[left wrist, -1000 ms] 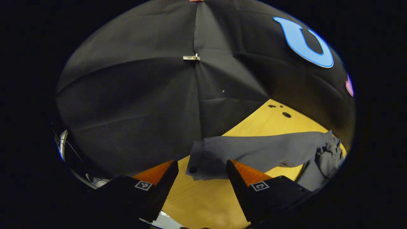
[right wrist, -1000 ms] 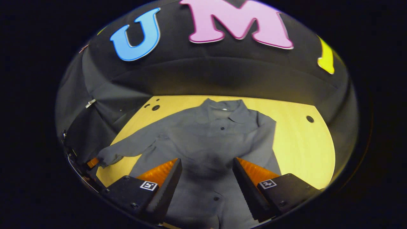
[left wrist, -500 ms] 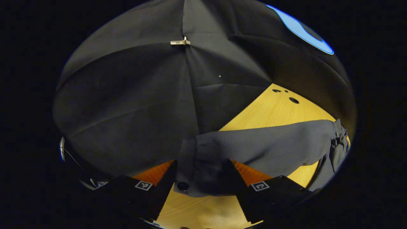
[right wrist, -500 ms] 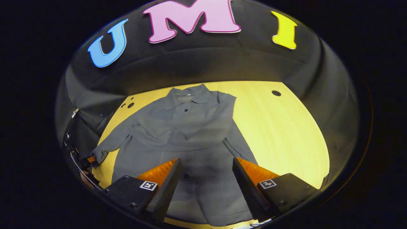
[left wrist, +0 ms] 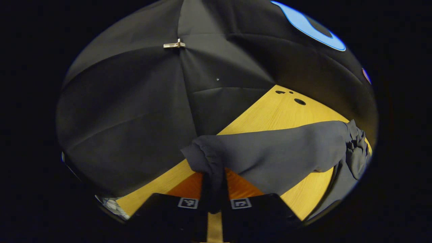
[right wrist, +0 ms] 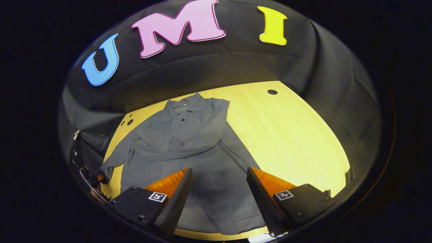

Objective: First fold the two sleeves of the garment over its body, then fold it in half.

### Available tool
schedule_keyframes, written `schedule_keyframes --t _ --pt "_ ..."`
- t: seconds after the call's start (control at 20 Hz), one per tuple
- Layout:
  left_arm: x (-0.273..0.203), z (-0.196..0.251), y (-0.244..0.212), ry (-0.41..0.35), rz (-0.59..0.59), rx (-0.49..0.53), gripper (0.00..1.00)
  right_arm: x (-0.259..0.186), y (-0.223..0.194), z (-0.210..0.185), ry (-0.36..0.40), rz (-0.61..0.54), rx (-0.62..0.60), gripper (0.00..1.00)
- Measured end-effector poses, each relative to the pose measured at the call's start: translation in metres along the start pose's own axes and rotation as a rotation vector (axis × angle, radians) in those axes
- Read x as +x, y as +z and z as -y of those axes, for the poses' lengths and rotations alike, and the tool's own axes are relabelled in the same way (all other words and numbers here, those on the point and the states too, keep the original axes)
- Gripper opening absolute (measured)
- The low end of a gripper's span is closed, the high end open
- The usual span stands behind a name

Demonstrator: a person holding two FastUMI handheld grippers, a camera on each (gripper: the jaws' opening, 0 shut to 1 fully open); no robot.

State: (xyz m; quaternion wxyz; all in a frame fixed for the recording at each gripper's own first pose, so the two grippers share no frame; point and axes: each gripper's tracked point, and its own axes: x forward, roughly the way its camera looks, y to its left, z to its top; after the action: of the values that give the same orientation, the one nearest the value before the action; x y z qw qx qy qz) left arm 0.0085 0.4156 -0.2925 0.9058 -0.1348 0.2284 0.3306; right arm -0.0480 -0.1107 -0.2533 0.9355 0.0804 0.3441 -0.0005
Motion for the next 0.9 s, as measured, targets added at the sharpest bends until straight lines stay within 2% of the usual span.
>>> schedule_keyframes --t 0.2,0.35,0.4,0.55,0.7,0.9 --pt "-0.005 0.004 0.005 -0.013 -0.002 0.054 0.08 -0.011 -0.007 0.017 -0.033 0.01 0.039 0.99" --pt "-0.023 0.023 0.032 -0.064 0.072 0.111 0.04 -0.018 -0.006 0.038 -0.07 0.032 0.037 0.99" --pt "-0.031 0.033 0.042 -0.084 0.094 0.141 0.07 -0.019 -0.008 0.044 -0.078 0.035 0.043 0.99" --pt "-0.056 0.072 0.076 -0.149 0.164 0.202 0.07 -0.018 -0.009 0.059 -0.084 0.034 0.06 0.99" --pt "-0.089 0.117 0.118 -0.228 0.259 0.169 0.07 -0.013 -0.01 0.076 -0.083 0.026 0.065 0.99" --pt "-0.131 0.189 0.152 -0.33 0.325 0.165 0.07 -0.007 -0.012 0.094 -0.074 0.009 0.078 0.99"
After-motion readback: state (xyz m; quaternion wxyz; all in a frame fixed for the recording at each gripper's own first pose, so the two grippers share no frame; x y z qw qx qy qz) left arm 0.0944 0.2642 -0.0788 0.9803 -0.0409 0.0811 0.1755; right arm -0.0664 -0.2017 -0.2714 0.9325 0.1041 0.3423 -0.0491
